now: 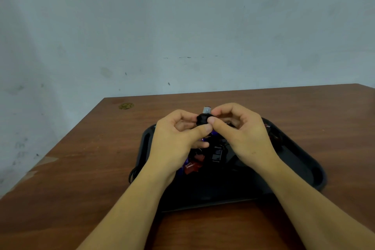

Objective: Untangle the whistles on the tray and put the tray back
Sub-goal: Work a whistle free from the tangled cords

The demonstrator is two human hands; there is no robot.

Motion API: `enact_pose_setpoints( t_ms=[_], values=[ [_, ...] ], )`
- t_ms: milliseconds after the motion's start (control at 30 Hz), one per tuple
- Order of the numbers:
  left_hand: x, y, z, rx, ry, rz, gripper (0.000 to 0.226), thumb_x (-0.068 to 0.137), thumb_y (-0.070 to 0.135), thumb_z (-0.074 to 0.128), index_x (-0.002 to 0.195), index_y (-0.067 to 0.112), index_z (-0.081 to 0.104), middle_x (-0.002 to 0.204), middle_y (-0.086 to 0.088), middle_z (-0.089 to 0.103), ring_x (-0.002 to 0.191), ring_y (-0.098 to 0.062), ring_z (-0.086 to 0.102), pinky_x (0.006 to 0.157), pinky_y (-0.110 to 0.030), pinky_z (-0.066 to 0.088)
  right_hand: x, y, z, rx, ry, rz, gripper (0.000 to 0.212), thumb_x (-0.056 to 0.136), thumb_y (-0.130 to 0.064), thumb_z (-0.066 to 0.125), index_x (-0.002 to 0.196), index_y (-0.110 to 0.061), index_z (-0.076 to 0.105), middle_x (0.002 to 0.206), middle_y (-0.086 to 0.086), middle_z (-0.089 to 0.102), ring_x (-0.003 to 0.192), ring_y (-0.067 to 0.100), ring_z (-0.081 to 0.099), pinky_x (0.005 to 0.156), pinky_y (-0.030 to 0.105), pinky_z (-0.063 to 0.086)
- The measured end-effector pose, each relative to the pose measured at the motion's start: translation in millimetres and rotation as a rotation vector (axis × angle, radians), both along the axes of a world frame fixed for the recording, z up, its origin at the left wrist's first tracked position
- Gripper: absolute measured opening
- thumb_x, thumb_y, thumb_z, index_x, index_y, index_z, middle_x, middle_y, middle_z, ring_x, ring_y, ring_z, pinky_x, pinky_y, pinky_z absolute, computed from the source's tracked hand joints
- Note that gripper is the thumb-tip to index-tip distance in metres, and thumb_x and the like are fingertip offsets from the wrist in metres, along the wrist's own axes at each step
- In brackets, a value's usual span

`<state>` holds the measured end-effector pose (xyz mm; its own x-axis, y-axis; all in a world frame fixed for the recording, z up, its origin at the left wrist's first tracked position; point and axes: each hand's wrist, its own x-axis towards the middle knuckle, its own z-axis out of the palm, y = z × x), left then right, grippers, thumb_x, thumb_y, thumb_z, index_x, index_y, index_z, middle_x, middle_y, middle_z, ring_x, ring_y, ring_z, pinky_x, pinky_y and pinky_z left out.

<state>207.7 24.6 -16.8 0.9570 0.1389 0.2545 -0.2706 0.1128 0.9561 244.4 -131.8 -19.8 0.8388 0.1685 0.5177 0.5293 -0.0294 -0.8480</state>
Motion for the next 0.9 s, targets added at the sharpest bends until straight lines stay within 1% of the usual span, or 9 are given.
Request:
enact_pose_setpoints(
  t_ms=[100,200,300,367,400,500,567,767,900],
  values=[
    [-0.7,0.7,1.3,-0.113,0.027,-0.037,0.02,0.074,0.001,0.079,0.09,0.003,0.068,0.089,-0.016,0.076,0.079,-0.025,0.075,0.06,-0.026,0.058,0.7,-0.7,-0.3,-0.024,-0.01,0.023,0.015,0.09,-0.009,0.073,0.097,-0.022,0.072,0.096,-0.006,0.076,0.095,0.012,0.072,0.084,0.029,0.058],
    [-0.8,0.7,2.9,-0.224,0.042,-0.05,0.025,0.069,0.007,0.078,0.09,0.003,0.067,0.086,-0.017,0.075,0.075,-0.025,0.073,0.057,-0.023,0.057,-1.6,-1.4,0.3,-0.052,-0.034,0.052,0.018,0.09,-0.008,0.072,0.102,-0.022,0.072,0.099,-0.007,0.075,0.098,0.01,0.071,0.084,0.026,0.057],
    [-1.6,0.6,5.2,-0.291,0.038,-0.053,0.034,0.069,0.007,0.078,0.101,0.006,0.067,0.088,-0.017,0.074,0.073,-0.024,0.073,0.056,-0.022,0.057,-3.4,-0.6,0.6,-0.018,-0.033,0.09,0.021,0.088,-0.004,0.073,0.106,-0.016,0.071,0.099,-0.001,0.075,0.093,0.013,0.073,0.084,0.024,0.057],
    [-2.2,0.7,5.6,-0.275,0.03,-0.063,0.042,0.073,0.006,0.077,0.114,0.011,0.067,0.092,-0.017,0.075,0.075,-0.025,0.073,0.058,-0.023,0.058,-3.7,0.3,1.4,0.016,-0.034,0.087,0.02,0.088,-0.003,0.072,0.106,-0.012,0.071,0.096,0.003,0.076,0.085,0.016,0.075,0.082,0.024,0.057],
    [-2.4,0.6,5.7,-0.258,0.02,-0.062,0.041,0.076,0.005,0.077,0.115,0.012,0.068,0.093,-0.018,0.075,0.076,-0.026,0.073,0.058,-0.023,0.058,-3.8,0.7,1.2,0.024,-0.04,0.083,0.021,0.089,-0.002,0.072,0.107,-0.012,0.071,0.095,0.004,0.076,0.083,0.017,0.075,0.081,0.024,0.057],
    [-3.3,-1.4,5.4,-0.234,-0.018,-0.033,0.028,0.082,0.002,0.073,0.109,0.007,0.071,0.09,-0.023,0.075,0.073,-0.025,0.072,0.057,-0.022,0.058,-3.9,2.6,-0.1,0.03,-0.061,0.066,0.024,0.09,-0.002,0.071,0.111,-0.013,0.072,0.094,0.005,0.076,0.082,0.017,0.075,0.081,0.023,0.057],
    [-3.9,-2.6,4.9,-0.215,-0.049,-0.005,0.022,0.083,0.002,0.073,0.105,0.005,0.07,0.085,-0.021,0.075,0.07,-0.024,0.071,0.057,-0.023,0.058,-4.4,4.9,-1.1,0.038,-0.071,0.052,0.024,0.091,-0.001,0.07,0.111,-0.014,0.073,0.093,0.003,0.076,0.08,0.016,0.074,0.079,0.022,0.057],
    [-4.4,-6.9,3.2,-0.126,-0.145,0.087,0.016,0.087,0.004,0.071,0.101,0.003,0.062,0.081,-0.023,0.073,0.067,-0.028,0.071,0.057,-0.029,0.059,-5.3,13.7,-3.8,0.061,-0.079,0.014,0.024,0.093,-0.004,0.067,0.105,-0.023,0.076,0.091,-0.003,0.077,0.08,0.015,0.073,0.077,0.025,0.058],
    [-2.5,-8.3,0.3,-0.145,-0.114,0.075,0.012,0.09,0.003,0.068,0.1,0.001,0.061,0.081,-0.021,0.074,0.067,-0.027,0.072,0.058,-0.03,0.059,-2.8,14.3,-6.2,0.069,-0.042,-0.001,0.02,0.093,-0.006,0.069,0.101,-0.022,0.077,0.089,-0.004,0.077,0.076,0.013,0.072,0.075,0.025,0.058]
  ],
)
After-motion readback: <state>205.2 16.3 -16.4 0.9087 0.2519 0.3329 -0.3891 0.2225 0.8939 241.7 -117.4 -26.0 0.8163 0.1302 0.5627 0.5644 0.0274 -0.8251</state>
